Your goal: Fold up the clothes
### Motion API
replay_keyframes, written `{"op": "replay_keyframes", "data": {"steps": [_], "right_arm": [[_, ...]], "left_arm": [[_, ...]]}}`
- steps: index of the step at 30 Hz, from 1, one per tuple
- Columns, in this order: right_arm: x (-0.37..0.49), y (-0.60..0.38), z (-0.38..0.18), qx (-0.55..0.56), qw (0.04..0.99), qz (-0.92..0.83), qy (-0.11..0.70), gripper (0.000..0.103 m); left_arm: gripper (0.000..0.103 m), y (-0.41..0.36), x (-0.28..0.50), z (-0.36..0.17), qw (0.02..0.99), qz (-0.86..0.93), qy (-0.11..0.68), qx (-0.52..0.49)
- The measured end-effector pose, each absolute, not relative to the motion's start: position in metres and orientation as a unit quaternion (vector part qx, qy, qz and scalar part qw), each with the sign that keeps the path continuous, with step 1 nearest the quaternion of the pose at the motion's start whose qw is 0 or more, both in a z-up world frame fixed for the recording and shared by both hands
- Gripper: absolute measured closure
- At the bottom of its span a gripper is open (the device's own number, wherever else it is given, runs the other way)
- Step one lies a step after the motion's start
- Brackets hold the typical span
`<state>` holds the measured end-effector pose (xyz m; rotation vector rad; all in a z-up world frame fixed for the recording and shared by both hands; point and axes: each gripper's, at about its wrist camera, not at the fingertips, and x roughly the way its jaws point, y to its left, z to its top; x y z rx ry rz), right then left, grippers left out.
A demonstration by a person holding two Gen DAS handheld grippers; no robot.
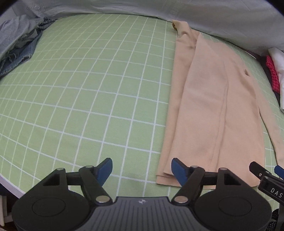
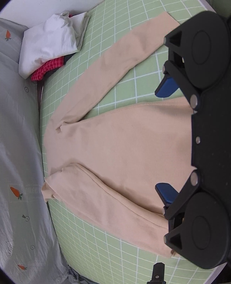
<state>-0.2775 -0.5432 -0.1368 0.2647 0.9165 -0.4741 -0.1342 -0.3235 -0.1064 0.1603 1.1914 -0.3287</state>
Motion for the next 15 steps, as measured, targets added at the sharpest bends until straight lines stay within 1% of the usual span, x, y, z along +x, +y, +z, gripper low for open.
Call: {"op": "replay_keyframes", "data": {"steps": [2,5,10,15], "right_arm": [[-0.274,-0.549,-0.132,0.136,0.865,-0.228,0.425,0.0],[-0.27,-0.558,-0.125,0.151,0.87,-0.231,0.409,0.0],[-0.27,-0.583,-0.129,0.169,0.868,-0.229,0.406,0.0],[-0.286,-0.622,-0.141,0.184,0.853,-0.258,0.416,0.0]], "left_arm": [[0.016,-0.327,-0.131,-0.098,0.818,-0.152,0.548,0.085],[0.014,-0.333,-0.127,-0.085,0.829,-0.156,0.528,0.096],[0.013,-0.352,-0.128,-0.071,0.844,-0.159,0.503,0.101],[0.012,-0.377,-0.135,-0.061,0.858,-0.178,0.476,0.075]]}}
